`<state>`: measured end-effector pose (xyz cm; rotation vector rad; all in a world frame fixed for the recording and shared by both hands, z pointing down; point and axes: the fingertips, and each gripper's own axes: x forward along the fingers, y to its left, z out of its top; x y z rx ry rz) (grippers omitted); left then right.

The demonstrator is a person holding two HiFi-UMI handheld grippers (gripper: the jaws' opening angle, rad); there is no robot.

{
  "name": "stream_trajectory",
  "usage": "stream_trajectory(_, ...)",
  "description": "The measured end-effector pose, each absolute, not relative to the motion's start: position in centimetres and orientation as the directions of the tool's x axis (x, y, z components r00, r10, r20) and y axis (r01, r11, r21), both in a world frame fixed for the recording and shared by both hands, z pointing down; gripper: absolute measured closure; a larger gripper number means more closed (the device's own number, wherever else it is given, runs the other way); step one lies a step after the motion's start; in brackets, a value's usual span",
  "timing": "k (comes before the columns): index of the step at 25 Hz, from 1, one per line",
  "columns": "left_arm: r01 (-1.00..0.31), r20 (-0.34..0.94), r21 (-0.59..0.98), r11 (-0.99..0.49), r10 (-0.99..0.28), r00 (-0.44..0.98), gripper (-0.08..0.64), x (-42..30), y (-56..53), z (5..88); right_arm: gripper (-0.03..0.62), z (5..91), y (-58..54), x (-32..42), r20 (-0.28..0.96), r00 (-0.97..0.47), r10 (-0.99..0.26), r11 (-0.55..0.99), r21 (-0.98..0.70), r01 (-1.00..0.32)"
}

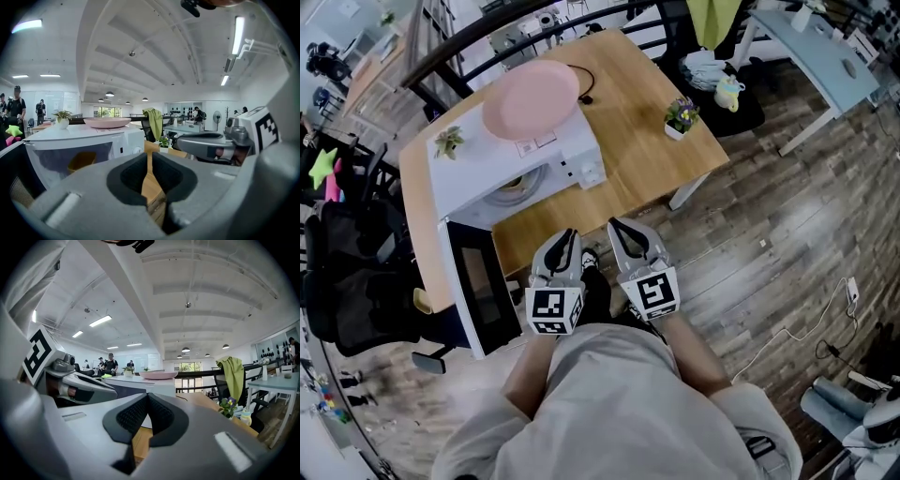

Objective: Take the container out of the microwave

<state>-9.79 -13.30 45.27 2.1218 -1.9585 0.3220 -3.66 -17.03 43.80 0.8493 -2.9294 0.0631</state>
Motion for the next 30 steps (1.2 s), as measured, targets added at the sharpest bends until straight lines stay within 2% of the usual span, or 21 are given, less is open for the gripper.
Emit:
stream_trajectory(12, -1.000, 0.434, -0.001, -0.030, -0.900, 0.026, 0.522, -14.3, -15.9, 49.8, 0.581, 47.4, -18.4, -8.2, 0.166, -0.862, -0.479, 0.868, -0.053, -0.493)
stream_trajectory(22, -0.991, 0.536, -0.135, -0.021, -0.842, -0.055, 0.522, -18.2, -17.7, 54.0, 0.581, 52.1, -19.1, -10.8, 0.242, -0.857, -0.454, 0.860, -0.134, -0.493)
stream_trajectory(30, -0.961, 0.587, -0.276, -0.033, -0.797, -0.141, 0.522, -21.3, -19.6, 56.0, 0.581, 54.0, -20.1, -13.2, 0.255, -0.864, -0.434, 0.860, -0.169, -0.482)
